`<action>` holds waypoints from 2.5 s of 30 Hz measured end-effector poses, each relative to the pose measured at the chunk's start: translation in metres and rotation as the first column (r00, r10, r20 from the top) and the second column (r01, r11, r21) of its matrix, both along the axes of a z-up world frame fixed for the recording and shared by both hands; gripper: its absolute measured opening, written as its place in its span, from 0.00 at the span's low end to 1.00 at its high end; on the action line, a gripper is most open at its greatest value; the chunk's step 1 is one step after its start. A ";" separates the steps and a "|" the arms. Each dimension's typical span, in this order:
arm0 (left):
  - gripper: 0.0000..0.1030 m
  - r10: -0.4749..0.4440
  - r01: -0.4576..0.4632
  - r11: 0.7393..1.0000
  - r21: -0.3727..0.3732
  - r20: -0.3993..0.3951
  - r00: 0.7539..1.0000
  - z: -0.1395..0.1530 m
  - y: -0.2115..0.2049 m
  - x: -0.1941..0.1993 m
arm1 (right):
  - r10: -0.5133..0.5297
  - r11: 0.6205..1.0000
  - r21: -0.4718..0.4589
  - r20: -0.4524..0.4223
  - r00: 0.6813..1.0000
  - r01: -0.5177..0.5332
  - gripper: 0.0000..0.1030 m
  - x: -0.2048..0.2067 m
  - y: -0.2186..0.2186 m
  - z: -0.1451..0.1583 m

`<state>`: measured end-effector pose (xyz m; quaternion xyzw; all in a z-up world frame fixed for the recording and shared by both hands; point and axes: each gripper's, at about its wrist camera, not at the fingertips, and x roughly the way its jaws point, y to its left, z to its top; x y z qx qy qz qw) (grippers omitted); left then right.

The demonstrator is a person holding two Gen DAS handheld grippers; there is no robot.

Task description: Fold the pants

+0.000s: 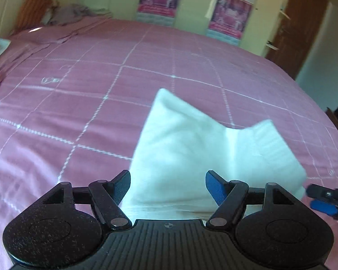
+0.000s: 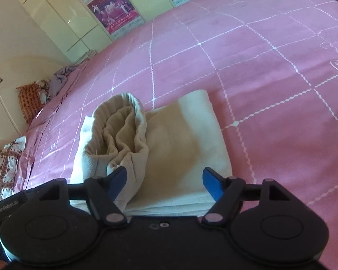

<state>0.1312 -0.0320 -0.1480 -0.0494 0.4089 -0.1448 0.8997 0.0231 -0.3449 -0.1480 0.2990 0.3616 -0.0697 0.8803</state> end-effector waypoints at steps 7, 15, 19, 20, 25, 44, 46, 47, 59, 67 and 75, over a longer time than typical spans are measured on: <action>0.79 -0.085 0.092 0.992 0.090 -0.077 0.993 -0.058 -0.026 -0.010 | 0.049 0.998 0.039 -0.054 0.997 -0.047 0.85 0.014 0.025 -0.012; 0.79 -0.032 0.033 0.999 0.023 -0.063 0.997 -0.047 -0.015 0.000 | 0.004 0.999 -0.053 -0.079 0.997 -0.008 0.45 0.056 0.052 -0.018; 0.79 -0.026 0.026 0.999 -0.018 0.001 1.000 -0.027 -0.021 0.004 | 0.123 0.979 -0.170 0.060 0.991 -0.112 0.35 0.049 0.063 0.024; 0.79 -0.038 0.038 0.999 -0.022 0.014 0.999 -0.024 -0.026 0.006 | 0.134 0.979 -0.166 0.084 0.987 -0.119 0.35 0.048 0.058 0.033; 0.79 -0.093 0.097 0.994 0.058 -0.065 0.994 -0.044 -0.060 0.017 | 0.111 0.987 -0.116 0.016 0.994 -0.108 0.36 0.041 0.010 0.028; 0.90 -0.067 0.085 0.988 0.130 -0.136 0.988 -0.061 -0.082 0.024 | 0.125 0.885 -0.446 -0.044 0.991 -0.131 0.29 0.053 0.030 0.017; 0.94 -0.067 0.084 0.986 0.146 -0.118 0.991 -0.067 -0.084 0.018 | 0.124 0.870 -0.462 -0.127 0.984 -0.170 0.29 0.053 0.030 -0.006; 0.94 -0.067 0.084 0.985 0.149 -0.112 0.991 -0.068 -0.084 0.016 | 0.128 0.866 -0.459 -0.177 0.976 -0.197 0.29 0.052 0.029 -0.020; 0.94 -0.097 0.100 0.984 0.144 -0.028 0.995 -0.034 -0.087 0.015 | 0.163 0.872 -0.454 -0.091 0.982 -0.186 0.33 0.041 0.031 0.004; 0.94 -0.137 0.150 0.972 0.183 -0.078 0.987 -0.046 -0.123 0.074 | 0.166 0.838 -0.513 -0.090 0.982 -0.189 0.33 0.089 0.026 0.009; 1.00 -0.073 0.095 0.975 0.203 -0.116 0.991 -0.080 -0.135 0.111 | 0.106 0.861 -0.477 -0.171 0.980 -0.177 0.48 0.117 -0.001 -0.043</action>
